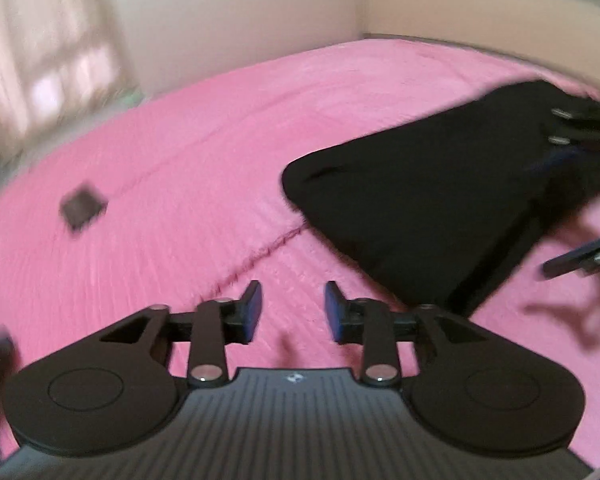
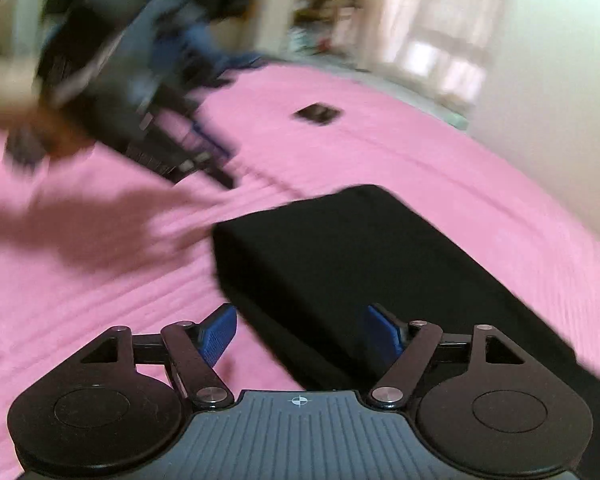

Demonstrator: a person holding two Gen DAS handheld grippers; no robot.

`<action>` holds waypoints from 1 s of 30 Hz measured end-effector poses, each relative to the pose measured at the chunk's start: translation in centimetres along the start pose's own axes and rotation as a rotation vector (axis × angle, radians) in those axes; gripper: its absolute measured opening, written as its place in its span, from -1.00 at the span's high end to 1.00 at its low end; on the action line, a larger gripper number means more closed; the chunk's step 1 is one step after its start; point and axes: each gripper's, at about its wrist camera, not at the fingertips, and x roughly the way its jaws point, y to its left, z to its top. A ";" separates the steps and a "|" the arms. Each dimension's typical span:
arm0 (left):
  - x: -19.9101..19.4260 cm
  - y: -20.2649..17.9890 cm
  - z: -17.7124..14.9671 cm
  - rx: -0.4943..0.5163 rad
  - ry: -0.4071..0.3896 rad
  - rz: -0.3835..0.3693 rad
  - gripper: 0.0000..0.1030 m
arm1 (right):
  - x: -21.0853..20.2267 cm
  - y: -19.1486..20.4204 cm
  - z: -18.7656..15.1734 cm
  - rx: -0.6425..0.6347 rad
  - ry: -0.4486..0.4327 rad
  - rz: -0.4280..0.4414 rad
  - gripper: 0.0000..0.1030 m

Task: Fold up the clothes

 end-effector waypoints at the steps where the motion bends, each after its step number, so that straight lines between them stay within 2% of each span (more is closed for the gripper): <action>1: -0.2 -0.7 -0.3 0.103 -0.014 0.008 0.12 | 1.2 1.0 0.3 -0.050 0.013 -0.015 -0.42; 4: 0.5 -2.5 -1.9 0.460 -0.043 0.004 0.09 | 4.2 3.5 0.8 -0.191 0.054 -0.068 -0.42; 6: 1.7 -3.2 -2.9 0.671 -0.078 0.025 -0.03 | 5.7 4.4 0.9 -0.266 0.071 -0.102 -0.42; 8: 3.0 -3.9 -3.9 0.871 -0.154 0.037 -0.42 | 5.9 4.5 0.7 -0.262 0.066 -0.106 -0.42; 13: 6.1 -4.3 -3.9 1.214 -0.335 -0.035 -0.43 | 5.1 3.3 -0.4 -0.172 0.053 -0.110 -0.42; 15: 7.2 -4.6 -3.2 1.294 -0.366 -0.065 -0.27 | 4.5 2.8 -1.4 -0.139 0.053 -0.132 -0.42; 17: 8.0 -5.0 -2.7 1.348 -0.320 -0.094 0.54 | 4.0 3.2 -2.3 -0.154 0.053 -0.162 -0.42; 18: 8.4 -5.1 -2.4 1.373 -0.298 -0.109 0.61 | 3.7 3.6 -2.6 -0.183 0.046 -0.180 -0.43; 20: 8.0 -4.8 -1.2 1.289 -0.274 -0.123 0.74 | 4.1 4.7 -2.9 -0.244 0.034 -0.218 -0.62; 21: 7.8 -4.6 -0.6 1.246 -0.262 -0.131 0.76 | 4.5 5.1 -2.9 -0.279 0.024 -0.248 -0.64; 24: 6.5 -3.8 1.3 1.111 -0.235 -0.159 0.79 | 6.0 5.7 -2.7 -0.370 0.014 -0.348 -0.64; 27: 5.5 -3.6 2.3 1.063 -0.221 -0.175 0.81 | 7.3 5.5 -2.8 -0.436 0.020 -0.439 -0.61; 28: 5.2 -3.6 2.6 1.056 -0.218 -0.176 0.82 | 7.2 5.3 -2.7 -0.432 0.023 -0.443 -0.05; 29: 5.5 -3.2 2.8 1.053 -0.216 -0.170 0.83 | 7.2 5.1 -2.6 -0.428 0.026 -0.446 0.69; 30: 5.0 -3.4 2.7 1.054 -0.215 -0.165 0.83 | 7.0 4.9 -2.5 -0.420 0.027 -0.446 0.75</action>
